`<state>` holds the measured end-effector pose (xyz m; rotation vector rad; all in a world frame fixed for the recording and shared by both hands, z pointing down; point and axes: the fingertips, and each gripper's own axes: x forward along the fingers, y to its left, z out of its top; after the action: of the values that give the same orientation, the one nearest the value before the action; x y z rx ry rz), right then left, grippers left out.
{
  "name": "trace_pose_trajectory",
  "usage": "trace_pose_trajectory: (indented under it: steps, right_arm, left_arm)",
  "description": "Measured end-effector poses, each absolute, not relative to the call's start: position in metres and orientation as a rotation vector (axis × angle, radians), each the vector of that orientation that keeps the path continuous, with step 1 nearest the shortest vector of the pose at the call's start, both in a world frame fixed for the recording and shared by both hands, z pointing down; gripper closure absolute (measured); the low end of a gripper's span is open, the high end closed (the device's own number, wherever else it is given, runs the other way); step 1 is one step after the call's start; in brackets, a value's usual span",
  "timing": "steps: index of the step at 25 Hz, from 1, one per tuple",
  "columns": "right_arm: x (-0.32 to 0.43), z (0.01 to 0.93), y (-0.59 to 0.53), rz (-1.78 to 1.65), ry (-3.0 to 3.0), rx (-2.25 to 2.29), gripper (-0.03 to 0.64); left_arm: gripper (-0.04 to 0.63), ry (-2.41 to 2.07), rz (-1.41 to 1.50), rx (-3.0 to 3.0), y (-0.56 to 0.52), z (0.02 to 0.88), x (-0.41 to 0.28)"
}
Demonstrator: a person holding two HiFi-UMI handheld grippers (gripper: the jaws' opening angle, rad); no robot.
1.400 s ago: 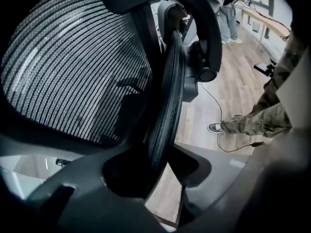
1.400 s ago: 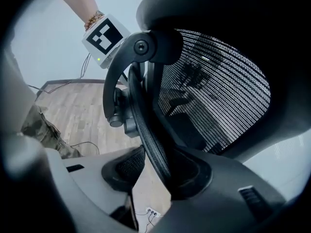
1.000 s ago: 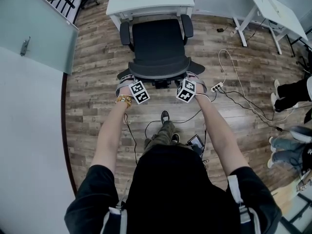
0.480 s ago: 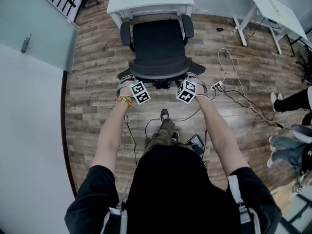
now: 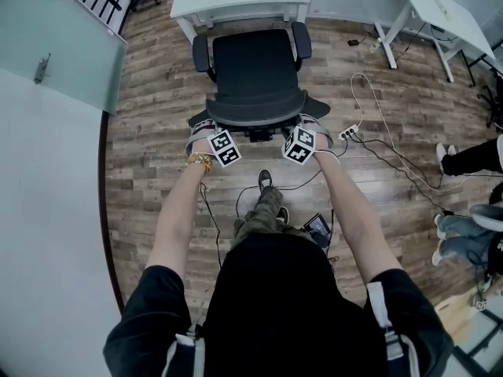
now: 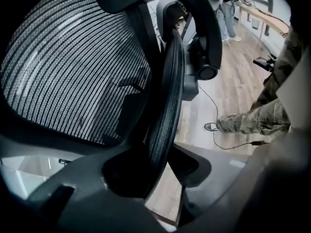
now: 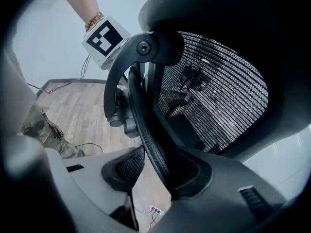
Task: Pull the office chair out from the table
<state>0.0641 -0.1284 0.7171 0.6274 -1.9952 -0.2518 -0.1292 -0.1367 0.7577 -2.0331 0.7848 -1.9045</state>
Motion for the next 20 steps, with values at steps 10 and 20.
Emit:
trace_pose_trajectory:
  steps: [10, 20]
  right_arm:
    - [0.067, 0.715, -0.110, -0.263, -2.004, 0.629, 0.476]
    - [0.071, 0.714, -0.091, -0.261, -2.003, 0.630, 0.474]
  left_arm:
    - [0.434, 0.785, -1.907, -2.016, -0.119, 0.756, -0.126]
    - [0.434, 0.788, -1.903, -2.006, -0.099, 0.755, -0.122]
